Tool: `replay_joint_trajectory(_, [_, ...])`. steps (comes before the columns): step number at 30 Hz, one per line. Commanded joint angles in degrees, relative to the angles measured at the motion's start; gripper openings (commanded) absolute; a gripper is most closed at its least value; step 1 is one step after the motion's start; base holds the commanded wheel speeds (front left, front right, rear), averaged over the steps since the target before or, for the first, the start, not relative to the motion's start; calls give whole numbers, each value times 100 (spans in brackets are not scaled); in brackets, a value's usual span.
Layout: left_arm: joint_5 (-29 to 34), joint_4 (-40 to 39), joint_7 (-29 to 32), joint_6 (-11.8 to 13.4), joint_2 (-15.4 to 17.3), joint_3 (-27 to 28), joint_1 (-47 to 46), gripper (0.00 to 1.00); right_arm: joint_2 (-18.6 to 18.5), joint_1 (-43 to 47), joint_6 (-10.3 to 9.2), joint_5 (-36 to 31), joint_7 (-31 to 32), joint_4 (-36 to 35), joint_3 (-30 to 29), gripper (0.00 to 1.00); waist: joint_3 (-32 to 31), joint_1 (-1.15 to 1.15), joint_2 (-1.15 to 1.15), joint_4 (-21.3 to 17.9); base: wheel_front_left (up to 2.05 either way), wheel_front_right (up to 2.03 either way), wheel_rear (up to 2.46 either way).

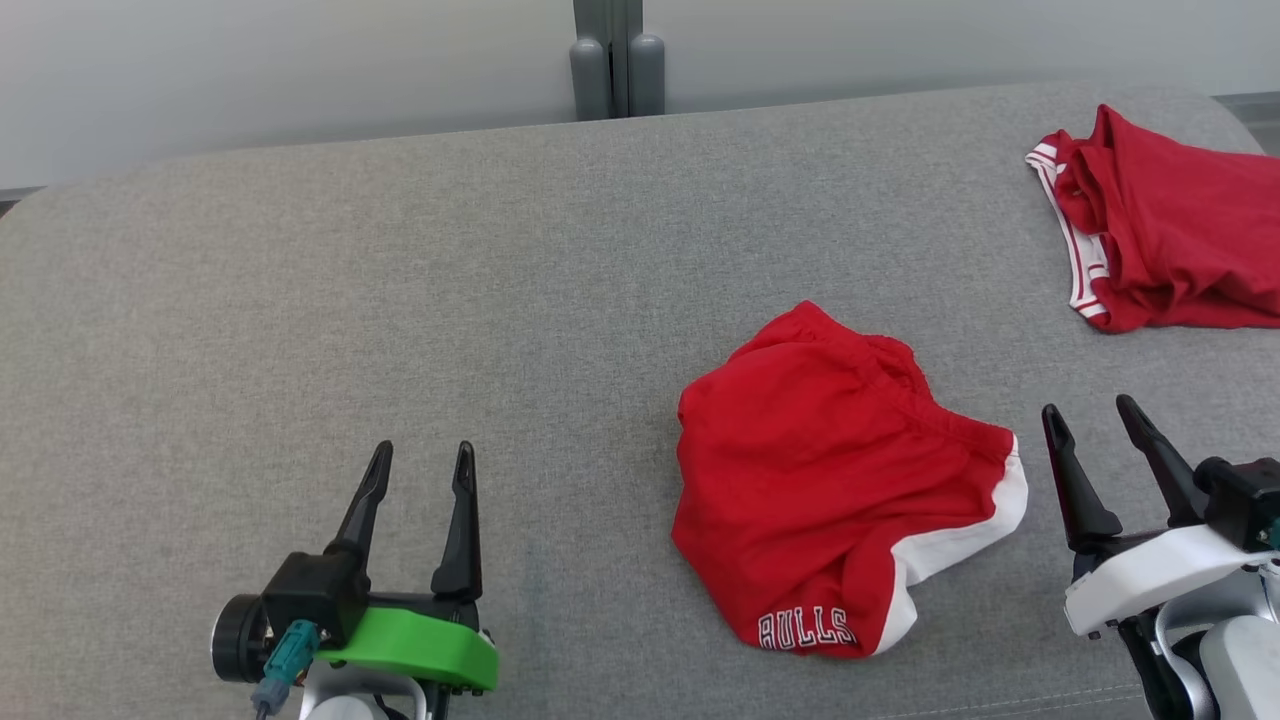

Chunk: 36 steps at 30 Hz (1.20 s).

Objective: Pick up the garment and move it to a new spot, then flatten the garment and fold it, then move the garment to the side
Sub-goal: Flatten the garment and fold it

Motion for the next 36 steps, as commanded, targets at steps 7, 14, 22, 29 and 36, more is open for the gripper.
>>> replay_joint_trajectory(7, [96,91,0,-163,13,-107,65,100,395,426,-10,-264,-262,-562,-296,100,-170,0,0,53,0,0,0])
replay_joint_trajectory(14, [288,416,0,-422,13,-861,-187,100,557,508,-10,-435,-247,-811,-252,100,-138,0,0,8,0,0,0])
replay_joint_trajectory(22, [146,1194,0,-554,20,-1940,-741,100,577,283,-10,-416,-206,-908,-86,100,123,0,0,-319,0,0,0])
replay_joint_trajectory(29, [-117,2033,1,-551,20,-2433,-1248,100,603,130,-10,-402,-231,-893,-52,100,419,0,0,-680,0,0,0])
replay_joint_trajectory(36, [-481,2809,0,-466,19,-2653,-1765,45,576,3,-10,-339,-300,-796,-14,100,646,0,0,-941,0,0,0])
